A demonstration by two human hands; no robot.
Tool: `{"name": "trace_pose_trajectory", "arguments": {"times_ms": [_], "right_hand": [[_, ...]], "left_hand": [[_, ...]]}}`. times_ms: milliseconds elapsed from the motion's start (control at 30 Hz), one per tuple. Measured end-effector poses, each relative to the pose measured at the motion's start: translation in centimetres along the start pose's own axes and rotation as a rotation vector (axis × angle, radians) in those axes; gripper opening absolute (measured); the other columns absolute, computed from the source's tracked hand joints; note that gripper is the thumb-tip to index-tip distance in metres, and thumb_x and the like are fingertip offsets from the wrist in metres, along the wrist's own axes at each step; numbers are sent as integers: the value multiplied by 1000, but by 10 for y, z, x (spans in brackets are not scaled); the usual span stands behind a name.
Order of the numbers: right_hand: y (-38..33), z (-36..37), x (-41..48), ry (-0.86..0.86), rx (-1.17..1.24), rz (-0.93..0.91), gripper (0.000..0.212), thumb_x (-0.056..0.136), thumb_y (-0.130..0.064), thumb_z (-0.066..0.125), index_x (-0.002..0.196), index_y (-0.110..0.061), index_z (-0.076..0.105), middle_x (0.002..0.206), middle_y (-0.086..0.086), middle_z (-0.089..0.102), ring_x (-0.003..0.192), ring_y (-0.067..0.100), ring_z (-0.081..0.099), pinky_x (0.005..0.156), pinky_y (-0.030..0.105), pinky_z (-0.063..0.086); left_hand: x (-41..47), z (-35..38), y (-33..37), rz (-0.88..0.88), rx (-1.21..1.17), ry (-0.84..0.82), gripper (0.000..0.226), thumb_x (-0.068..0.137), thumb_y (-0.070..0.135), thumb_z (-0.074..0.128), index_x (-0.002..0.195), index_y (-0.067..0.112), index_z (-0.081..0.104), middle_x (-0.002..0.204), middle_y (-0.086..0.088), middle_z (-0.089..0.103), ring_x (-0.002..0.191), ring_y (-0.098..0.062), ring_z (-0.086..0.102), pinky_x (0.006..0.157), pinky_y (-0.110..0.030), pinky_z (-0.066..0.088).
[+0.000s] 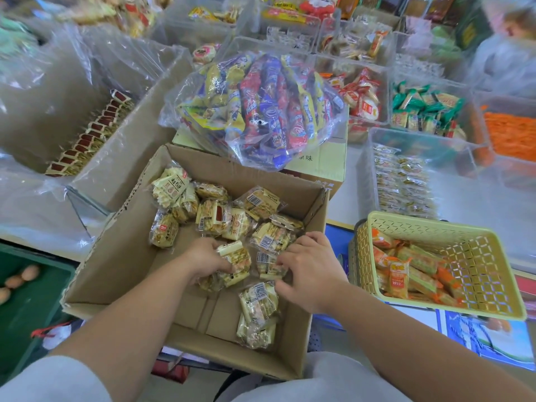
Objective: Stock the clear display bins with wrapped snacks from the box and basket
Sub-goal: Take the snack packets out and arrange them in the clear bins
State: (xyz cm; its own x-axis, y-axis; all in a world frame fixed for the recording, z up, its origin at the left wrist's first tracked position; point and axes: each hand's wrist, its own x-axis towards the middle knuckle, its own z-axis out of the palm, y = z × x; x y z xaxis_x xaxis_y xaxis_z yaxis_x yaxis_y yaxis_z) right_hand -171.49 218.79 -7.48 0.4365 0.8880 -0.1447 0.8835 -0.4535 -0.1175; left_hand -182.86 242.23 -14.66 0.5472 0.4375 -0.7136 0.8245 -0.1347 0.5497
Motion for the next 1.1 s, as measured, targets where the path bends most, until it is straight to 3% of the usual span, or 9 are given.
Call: {"name": "trace_pose_trajectory", "arguments": {"times_ms": [100, 267, 433, 533, 700, 833, 900, 1000, 1100], "right_hand": [[0, -1, -2, 7, 14, -16, 46, 84, -63, 38, 103, -34, 68, 91, -13, 66, 93, 17, 56, 107, 43, 29], [3, -14, -2, 16, 242, -64, 76, 84, -70, 51, 150, -40, 31, 148, -11, 46, 136, 17, 42, 117, 42, 26], [22, -53, -16, 86, 695, -173, 109, 78, -55, 78, 154, -56, 0, 164, -19, 5, 151, 5, 16, 114, 31, 31], [45, -74, -33, 77, 796, -272, 104, 80, -43, 82, 153, -59, 9, 162, -26, 4, 146, -10, 16, 105, 16, 34], [99, -85, -61, 92, 862, -319, 92, 81, -33, 83, 151, -54, 27, 159, -24, 16, 147, 0, 27, 111, 34, 44], [152, -82, -86, 139, 860, -268, 92, 76, -35, 84, 150, -53, 31, 157, -24, 22, 143, -1, 33, 110, 32, 45], [178, -80, -99, 159, 905, -236, 87, 74, -37, 82, 147, -50, 38, 153, -24, 27, 139, -4, 37, 104, 26, 49], [217, -78, -120, 197, 1013, -168, 73, 70, -45, 75, 138, -49, 49, 148, -22, 36, 133, -5, 44, 96, 22, 52], [248, -76, -136, 225, 1100, -83, 63, 70, -45, 71, 130, -51, 54, 140, -24, 45, 125, -8, 50, 92, 10, 47]], "left_hand": [[-28, -17, 6, 45, -81, 72, 106, 66, 24, 98, 154, 7, 42, 143, -16, 58, 111, -27, 62, 90, -37, 52], [-103, -24, 18, 70, -480, 147, 86, 55, 27, 100, 129, 17, 56, 103, -7, 77, 63, -21, 75, 46, -25, 53], [-164, 13, 49, 157, -805, 66, 97, 39, 40, 102, 126, 17, 67, 114, -9, 78, 104, -28, 76, 86, -42, 54], [-181, 43, 80, 207, -910, 76, 104, 29, 42, 105, 123, 18, 68, 115, -12, 78, 104, -31, 75, 89, -46, 56], [-186, 96, 136, 273, -1040, 73, 88, 52, 21, 99, 132, 15, 63, 119, -17, 76, 102, -34, 76, 72, -41, 63], [-185, 150, 185, 252, -1098, 91, 62, 63, 11, 86, 121, 9, 64, 107, -16, 78, 93, -36, 77, 73, -47, 63], [-184, 176, 205, 234, -1156, 85, 50, 71, 19, 76, 117, 5, 63, 103, -16, 78, 85, -35, 77, 64, -44, 63], [-180, 211, 231, 221, -1205, 14, 50, 94, 41, 53, 129, 10, 71, 130, -23, 69, 117, -43, 68, 95, -58, 55], [-173, 237, 255, 197, -1194, -62, 73, 91, 73, 40, 127, 20, 74, 135, -18, 68, 125, -36, 65, 101, -57, 49]]}}
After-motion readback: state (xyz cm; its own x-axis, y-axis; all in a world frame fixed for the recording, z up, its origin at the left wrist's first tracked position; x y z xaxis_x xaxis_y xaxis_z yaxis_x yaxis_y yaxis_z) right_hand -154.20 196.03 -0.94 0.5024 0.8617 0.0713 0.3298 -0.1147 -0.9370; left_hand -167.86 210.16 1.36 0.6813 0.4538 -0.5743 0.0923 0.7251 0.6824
